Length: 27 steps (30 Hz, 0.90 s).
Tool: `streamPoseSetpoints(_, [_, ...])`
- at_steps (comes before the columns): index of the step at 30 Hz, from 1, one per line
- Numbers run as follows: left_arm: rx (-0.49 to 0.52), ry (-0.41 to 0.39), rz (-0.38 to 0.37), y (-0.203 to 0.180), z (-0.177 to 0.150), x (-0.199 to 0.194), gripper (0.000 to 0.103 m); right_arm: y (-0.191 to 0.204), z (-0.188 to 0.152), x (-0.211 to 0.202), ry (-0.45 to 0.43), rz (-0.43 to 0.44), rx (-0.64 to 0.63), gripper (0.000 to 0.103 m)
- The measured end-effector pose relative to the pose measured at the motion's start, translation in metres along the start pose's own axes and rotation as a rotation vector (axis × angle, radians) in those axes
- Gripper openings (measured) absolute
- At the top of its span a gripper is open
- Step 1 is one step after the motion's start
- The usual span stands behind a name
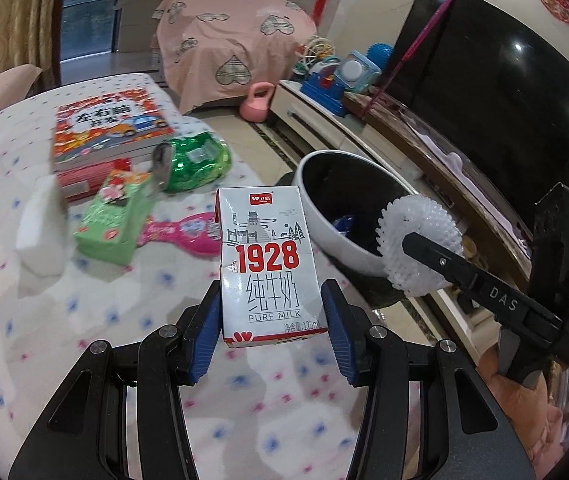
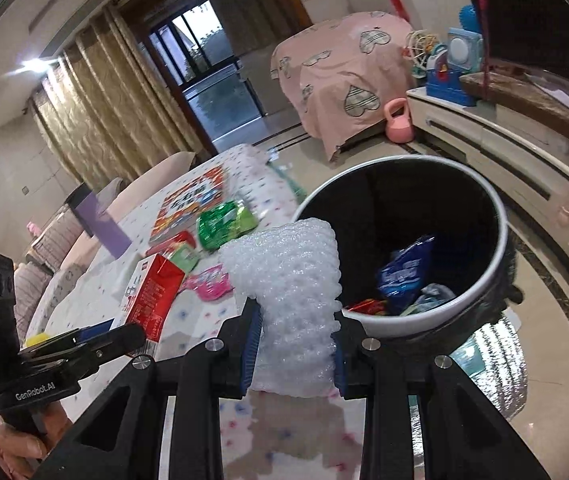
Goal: Collect trash
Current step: 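Carry both items over the bin and open both tools to drop them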
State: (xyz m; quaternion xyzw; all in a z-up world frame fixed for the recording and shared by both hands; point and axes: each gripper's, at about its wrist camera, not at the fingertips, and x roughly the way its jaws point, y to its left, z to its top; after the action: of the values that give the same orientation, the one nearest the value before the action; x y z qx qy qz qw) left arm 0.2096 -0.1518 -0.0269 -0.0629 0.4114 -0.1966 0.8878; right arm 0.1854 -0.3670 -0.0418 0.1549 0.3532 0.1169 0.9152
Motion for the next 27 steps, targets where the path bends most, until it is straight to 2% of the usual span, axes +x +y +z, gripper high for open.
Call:
streamPoseSetpoints(11, [0.069, 0.027, -0.03, -0.033, 0.023, 0.029, 0.048, -0.04, 0.026, -0.001, -0.024, -0.06, 0.029, 0.032])
streamPoseSetpoints(27, [0.148, 0.063, -0.038, -0.071, 0.058, 0.075, 0.048, -0.073, 0.055, 0.013, 0.015, -0.12, 0.014, 0.034])
